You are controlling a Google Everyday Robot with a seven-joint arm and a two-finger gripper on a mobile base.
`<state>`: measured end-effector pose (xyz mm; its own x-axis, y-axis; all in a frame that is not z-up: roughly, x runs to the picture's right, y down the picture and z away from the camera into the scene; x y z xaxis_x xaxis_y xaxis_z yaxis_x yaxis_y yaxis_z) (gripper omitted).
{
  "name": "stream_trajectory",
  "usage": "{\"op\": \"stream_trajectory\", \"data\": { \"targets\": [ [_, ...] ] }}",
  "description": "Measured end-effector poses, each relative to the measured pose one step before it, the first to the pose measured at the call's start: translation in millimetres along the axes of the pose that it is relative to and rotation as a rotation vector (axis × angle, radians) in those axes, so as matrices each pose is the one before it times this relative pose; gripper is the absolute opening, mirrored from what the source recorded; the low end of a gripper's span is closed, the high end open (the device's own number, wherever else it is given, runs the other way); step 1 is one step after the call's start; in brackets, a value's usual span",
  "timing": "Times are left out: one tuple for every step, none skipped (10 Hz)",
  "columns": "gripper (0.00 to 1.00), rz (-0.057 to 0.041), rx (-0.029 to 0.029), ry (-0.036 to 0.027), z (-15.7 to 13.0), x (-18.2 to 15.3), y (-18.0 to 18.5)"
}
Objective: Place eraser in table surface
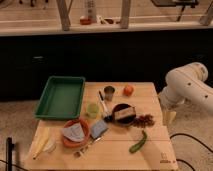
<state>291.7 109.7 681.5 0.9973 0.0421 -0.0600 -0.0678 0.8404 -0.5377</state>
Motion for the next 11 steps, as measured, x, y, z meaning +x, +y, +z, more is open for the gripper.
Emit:
{"op": "stream_trajectory", "data": {
  "targets": [
    [0.8,0.00003,-0.00002,0.00001,0.01,0.03,0.0],
    [0.8,-0.00071,0.00011,-0.00027,0.29,-0.35,0.23],
    [0.8,-0.00147,0.00166,-0.00417,1.55,-3.17,1.51],
    [0.8,-0.00364,0.00381,-0.00939,3.31,-9.3,3.51],
    [0.8,-0.00404,0.00331,-0.00712,2.03,-9.78,1.76],
    [0.8,-0.00804,0.00322,-0.00707,2.08,-10.7,1.11],
    [0.8,-0.00349,0.00297,-0.00591,1.45,-3.83,1.15],
    [0.8,-0.00121,-0.00038,-0.0043,1.68,0.44,-0.09],
    [0.8,-0.00601,0.00065,-0.0026,2.14,-2.99,-3.23],
    [0.8,-0.00472,-0.00178,-0.00793,3.6,-9.76,-2.86],
    [0.8,-0.00509,0.00139,-0.00799,2.94,-12.69,-3.06]
  ]
}}
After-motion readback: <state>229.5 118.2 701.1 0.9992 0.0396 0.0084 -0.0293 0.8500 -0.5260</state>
